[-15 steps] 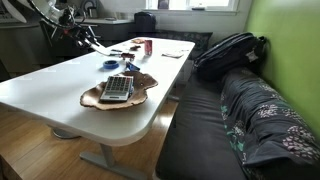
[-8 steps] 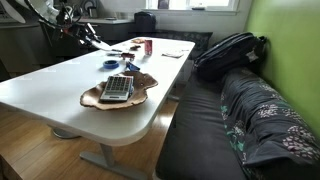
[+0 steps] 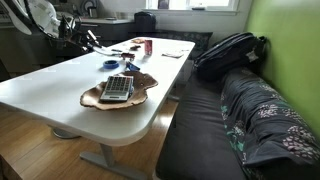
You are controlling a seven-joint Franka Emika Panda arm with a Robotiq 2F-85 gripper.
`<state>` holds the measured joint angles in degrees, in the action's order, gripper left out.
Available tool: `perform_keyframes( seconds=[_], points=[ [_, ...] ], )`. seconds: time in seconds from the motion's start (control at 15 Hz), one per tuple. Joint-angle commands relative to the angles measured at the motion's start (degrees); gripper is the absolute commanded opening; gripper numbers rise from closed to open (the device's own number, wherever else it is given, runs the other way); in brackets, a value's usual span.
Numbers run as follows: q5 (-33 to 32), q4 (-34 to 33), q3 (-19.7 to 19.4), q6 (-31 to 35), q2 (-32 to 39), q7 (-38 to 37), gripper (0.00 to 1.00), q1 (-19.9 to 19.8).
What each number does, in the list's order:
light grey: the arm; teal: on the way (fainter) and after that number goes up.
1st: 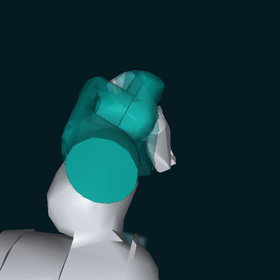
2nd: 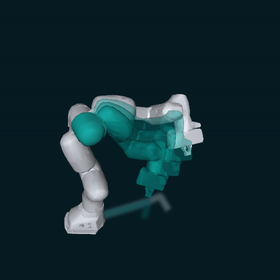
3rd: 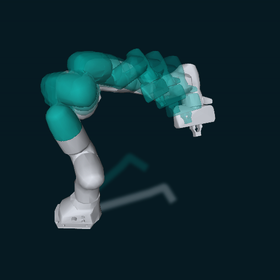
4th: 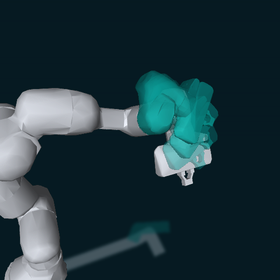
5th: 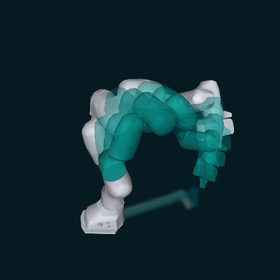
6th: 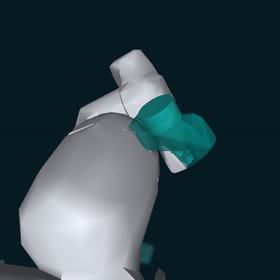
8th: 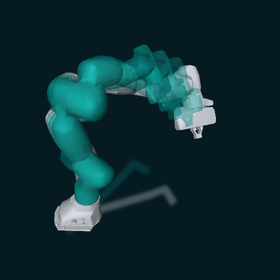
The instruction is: Place the white object on the tape
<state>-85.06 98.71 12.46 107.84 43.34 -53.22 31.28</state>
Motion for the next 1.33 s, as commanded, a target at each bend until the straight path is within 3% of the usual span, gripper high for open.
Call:
perform_keyframes(
  seconds=[0.0, 0.93, 1.27],
  points=[
    [-4.3, -4.6, 0.7, 2.6, 4.1, -0.8, 0.04, -0.8],
    [-7.0, -12.8, -0.2, 8.5, 11.0, 0.0, 0.04, -2.6],
    [-6.7, -13.3, -0.8, 7.5, 11.6, -0.7, 0.04, -2.2]
  ],
)
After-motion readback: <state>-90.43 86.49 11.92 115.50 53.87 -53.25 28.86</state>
